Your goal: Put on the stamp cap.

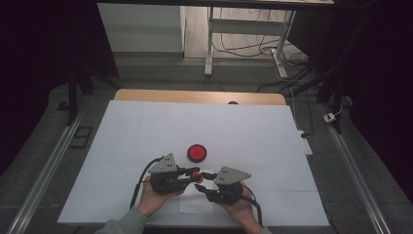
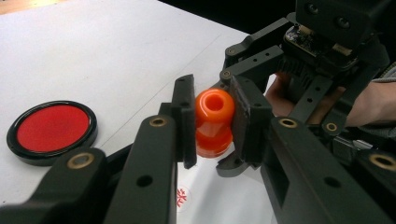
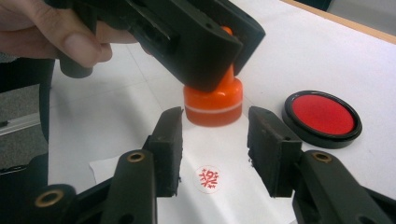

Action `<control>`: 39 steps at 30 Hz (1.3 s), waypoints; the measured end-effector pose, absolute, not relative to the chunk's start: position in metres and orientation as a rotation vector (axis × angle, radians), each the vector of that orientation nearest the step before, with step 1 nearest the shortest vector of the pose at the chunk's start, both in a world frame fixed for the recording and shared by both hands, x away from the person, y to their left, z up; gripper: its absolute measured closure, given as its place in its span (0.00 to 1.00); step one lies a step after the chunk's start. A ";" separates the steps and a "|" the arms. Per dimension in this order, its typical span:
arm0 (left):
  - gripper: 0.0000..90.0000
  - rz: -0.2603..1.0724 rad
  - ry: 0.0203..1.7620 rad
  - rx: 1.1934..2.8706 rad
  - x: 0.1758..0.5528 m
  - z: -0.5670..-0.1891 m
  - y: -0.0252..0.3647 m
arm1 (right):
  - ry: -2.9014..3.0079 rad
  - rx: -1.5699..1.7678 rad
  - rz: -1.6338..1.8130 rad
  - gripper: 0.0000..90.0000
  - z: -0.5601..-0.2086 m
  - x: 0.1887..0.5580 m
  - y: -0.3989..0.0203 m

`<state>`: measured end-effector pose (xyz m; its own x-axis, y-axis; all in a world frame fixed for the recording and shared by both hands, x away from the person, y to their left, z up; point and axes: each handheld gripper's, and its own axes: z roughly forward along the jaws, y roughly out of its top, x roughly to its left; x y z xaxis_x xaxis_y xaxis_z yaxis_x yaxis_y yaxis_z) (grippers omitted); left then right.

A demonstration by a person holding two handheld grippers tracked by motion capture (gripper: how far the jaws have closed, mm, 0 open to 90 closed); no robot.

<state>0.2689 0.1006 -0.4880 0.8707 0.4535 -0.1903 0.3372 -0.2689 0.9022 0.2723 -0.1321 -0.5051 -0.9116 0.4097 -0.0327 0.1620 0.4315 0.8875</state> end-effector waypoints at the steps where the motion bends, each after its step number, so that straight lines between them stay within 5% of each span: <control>1: 0.81 0.126 0.590 1.880 0.269 -0.488 0.101 | 2.441 0.500 1.475 0.59 -0.505 0.273 -0.133; 14: 0.81 0.141 0.612 1.875 0.271 -0.486 0.109 | 2.391 0.589 1.435 0.43 -0.502 0.277 -0.161; 39: 0.81 0.151 0.640 1.886 0.273 -0.482 0.119 | 2.192 0.799 1.347 0.42 -0.490 0.272 -0.280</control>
<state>0.2732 0.1186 -0.4823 0.8466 0.4968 -0.1908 0.3590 -0.2684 0.8939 0.2722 -0.2799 -0.4898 -0.7344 0.6751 -0.0694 0.2430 0.3571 0.9019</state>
